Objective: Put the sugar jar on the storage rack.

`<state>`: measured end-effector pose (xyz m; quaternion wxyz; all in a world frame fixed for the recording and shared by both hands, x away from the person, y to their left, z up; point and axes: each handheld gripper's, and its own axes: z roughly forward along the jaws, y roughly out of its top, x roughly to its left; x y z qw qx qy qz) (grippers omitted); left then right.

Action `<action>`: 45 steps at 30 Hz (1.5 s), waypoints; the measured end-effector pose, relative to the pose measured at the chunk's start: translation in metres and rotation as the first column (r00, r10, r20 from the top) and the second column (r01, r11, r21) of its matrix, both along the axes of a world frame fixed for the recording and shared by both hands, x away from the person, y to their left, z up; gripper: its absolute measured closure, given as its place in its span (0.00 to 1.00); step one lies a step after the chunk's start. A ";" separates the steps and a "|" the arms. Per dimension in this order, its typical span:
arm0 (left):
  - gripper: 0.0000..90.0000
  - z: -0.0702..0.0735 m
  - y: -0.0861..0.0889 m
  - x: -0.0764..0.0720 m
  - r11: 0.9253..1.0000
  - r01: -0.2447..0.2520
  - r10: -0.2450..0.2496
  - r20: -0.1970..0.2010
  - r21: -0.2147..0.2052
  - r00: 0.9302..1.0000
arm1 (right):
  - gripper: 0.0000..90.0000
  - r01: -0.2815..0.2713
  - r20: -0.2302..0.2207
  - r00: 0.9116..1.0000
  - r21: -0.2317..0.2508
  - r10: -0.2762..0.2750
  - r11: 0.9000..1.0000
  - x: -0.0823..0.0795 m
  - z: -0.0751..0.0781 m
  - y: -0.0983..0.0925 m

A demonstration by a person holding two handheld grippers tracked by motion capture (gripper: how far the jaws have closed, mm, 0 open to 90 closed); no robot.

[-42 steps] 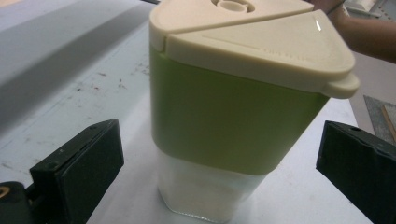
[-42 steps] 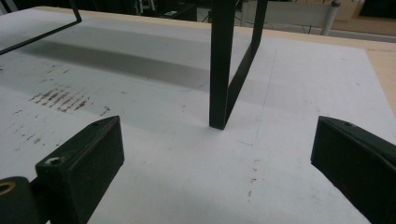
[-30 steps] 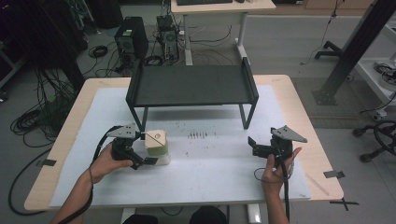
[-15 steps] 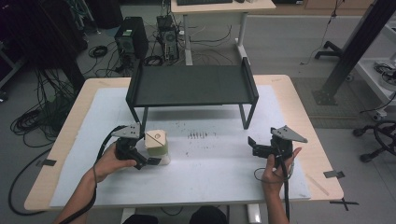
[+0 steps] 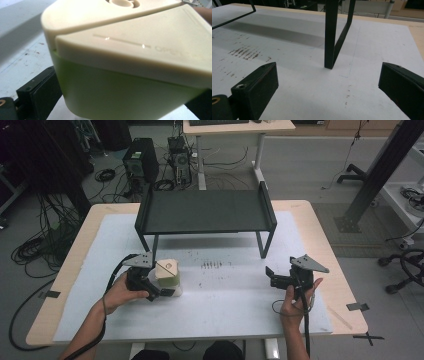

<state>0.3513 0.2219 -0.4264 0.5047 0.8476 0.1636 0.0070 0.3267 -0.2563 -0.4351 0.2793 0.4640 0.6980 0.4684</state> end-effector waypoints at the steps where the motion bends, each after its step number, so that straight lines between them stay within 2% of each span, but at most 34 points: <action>1: 0.01 0.000 0.000 0.000 1.000 0.000 0.000 0.000 0.000 1.000 | 0.03 0.000 0.000 1.000 0.000 0.000 1.000 0.000 0.000 0.000; 45: 0.01 0.001 -0.005 0.002 1.000 0.010 -0.010 0.004 0.008 1.000 | 0.03 -0.005 -0.002 1.000 -0.011 0.005 1.000 0.000 0.000 0.002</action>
